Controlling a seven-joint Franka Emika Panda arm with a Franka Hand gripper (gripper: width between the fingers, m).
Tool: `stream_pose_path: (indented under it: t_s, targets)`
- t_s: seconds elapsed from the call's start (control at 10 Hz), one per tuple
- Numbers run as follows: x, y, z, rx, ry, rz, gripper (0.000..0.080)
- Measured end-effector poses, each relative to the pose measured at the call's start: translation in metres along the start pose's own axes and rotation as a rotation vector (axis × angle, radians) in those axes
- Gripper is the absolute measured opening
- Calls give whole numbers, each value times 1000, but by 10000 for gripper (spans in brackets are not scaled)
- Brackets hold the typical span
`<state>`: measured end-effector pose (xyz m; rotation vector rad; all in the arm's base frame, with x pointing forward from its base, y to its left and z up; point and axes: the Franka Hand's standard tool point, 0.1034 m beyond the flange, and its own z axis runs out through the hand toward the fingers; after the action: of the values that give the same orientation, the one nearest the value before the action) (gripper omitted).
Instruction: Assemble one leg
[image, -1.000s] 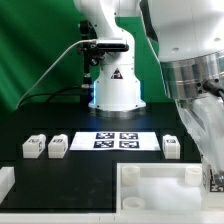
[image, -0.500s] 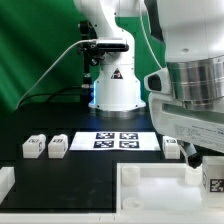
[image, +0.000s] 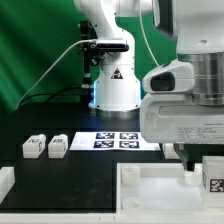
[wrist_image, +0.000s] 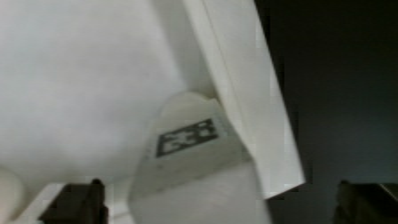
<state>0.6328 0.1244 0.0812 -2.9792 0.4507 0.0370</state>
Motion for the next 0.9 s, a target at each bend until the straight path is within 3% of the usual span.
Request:
stream_pose_path:
  t_s: [0.2,0.3,0.5,0.8,0.9]
  targets:
    - [1,2,0,-1,0,2,372]
    - [1,2,0,1,0,79,304]
    - [2,4,0,1,0,288,304]
    - [4,8,1,50,-17,757,304]
    - [3,7,1,78,-29,946,303]
